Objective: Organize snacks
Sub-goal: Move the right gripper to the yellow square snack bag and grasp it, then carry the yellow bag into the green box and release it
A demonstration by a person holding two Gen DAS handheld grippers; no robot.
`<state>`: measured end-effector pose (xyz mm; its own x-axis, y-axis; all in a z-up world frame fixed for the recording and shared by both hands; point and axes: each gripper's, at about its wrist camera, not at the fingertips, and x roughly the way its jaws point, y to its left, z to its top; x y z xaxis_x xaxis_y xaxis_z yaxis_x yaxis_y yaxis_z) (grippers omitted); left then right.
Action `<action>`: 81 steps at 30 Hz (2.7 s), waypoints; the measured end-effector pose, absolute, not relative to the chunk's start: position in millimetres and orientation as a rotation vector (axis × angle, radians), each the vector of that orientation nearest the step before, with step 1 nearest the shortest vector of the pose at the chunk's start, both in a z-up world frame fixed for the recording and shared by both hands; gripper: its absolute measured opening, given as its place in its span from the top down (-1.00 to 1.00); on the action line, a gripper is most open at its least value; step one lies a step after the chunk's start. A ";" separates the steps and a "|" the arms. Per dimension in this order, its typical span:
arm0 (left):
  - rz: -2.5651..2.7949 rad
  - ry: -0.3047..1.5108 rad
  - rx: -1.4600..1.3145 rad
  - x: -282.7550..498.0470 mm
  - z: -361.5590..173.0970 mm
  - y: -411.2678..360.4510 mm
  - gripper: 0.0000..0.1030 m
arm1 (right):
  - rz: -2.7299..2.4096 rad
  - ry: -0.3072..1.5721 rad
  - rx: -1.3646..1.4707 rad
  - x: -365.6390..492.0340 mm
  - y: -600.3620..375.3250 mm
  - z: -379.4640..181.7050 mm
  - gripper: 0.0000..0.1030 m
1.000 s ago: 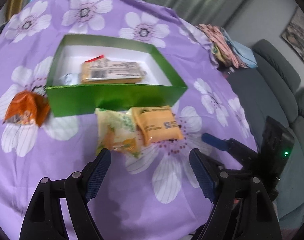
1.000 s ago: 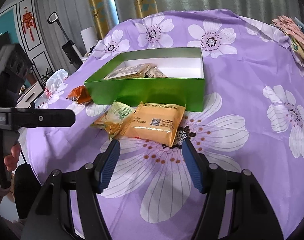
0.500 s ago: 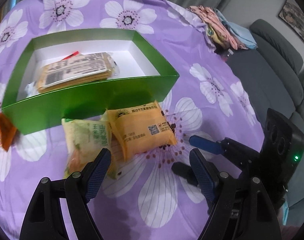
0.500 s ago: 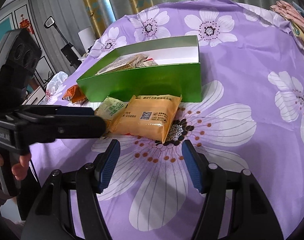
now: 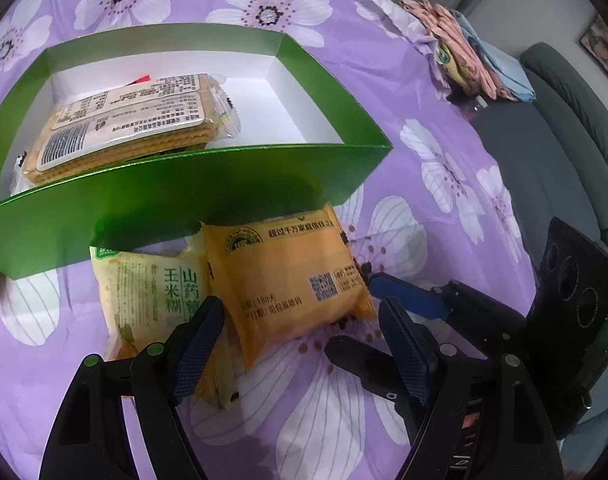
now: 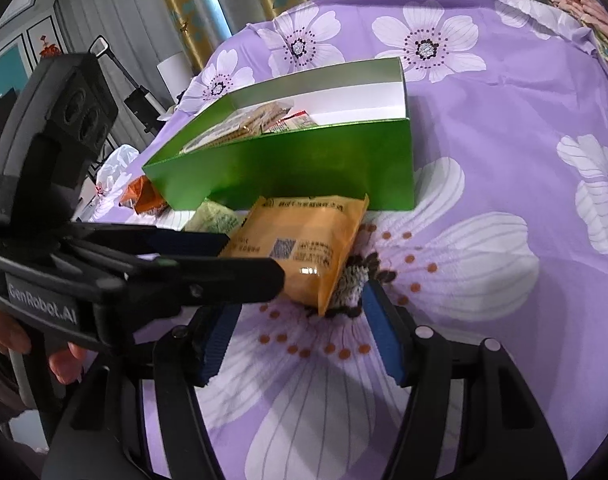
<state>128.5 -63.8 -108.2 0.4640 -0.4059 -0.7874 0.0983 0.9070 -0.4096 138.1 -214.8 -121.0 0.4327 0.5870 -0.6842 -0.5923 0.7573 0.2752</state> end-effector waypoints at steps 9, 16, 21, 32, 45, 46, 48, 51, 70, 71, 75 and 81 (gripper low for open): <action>-0.320 1.062 -0.331 132.1 -111.7 -61.4 -0.12 | 0.760 0.893 -0.018 148.3 -204.7 -129.6 0.27; -0.323 1.059 -0.310 131.2 -108.3 -66.4 -0.06 | 0.762 0.880 -0.053 143.9 -202.3 -128.1 0.54; -0.329 1.039 -0.280 120.6 -98.2 -71.6 -0.06 | 0.757 0.862 -0.040 134.5 -207.0 -122.4 0.55; -0.332 0.946 -0.246 94.2 -61.3 -75.3 -0.06 | 0.762 0.787 -0.048 106.4 -211.9 -90.7 0.55; -0.304 0.833 -0.248 85.9 -24.1 -51.1 -0.06 | 0.783 0.686 -0.092 97.7 -189.5 -50.1 0.55; -0.301 0.827 -0.248 86.0 -22.4 -49.1 -0.06 | 0.784 0.680 -0.096 99.0 -186.8 -47.5 0.55; -0.295 0.814 -0.247 89.3 -17.9 -44.1 -0.06 | 0.788 0.669 -0.102 101.8 -181.6 -43.0 0.55; -0.285 0.803 -0.254 96.6 -13.9 -35.4 -0.06 | 0.794 0.652 -0.114 108.4 -172.5 -37.5 0.55; -0.241 0.826 -0.299 156.0 -32.2 6.3 -0.06 | 0.802 0.670 -0.146 172.6 -126.0 -44.7 0.54; -0.241 0.834 -0.306 159.6 -36.1 8.3 -0.06 | 0.801 0.679 -0.145 176.2 -124.4 -47.5 0.54; -0.230 0.854 -0.325 169.3 -47.0 12.1 -0.06 | 0.794 0.707 -0.149 184.5 -118.7 -56.1 0.51; -0.221 0.865 -0.337 179.0 -53.3 13.8 -0.06 | 0.778 0.740 -0.144 196.7 -114.2 -64.8 0.49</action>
<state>179.0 13.8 -53.3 0.6307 -0.3238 -0.7052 0.0541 0.9249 -0.3764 196.7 -114.2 -64.8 0.4777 0.5865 -0.6540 -0.6831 0.7161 0.1432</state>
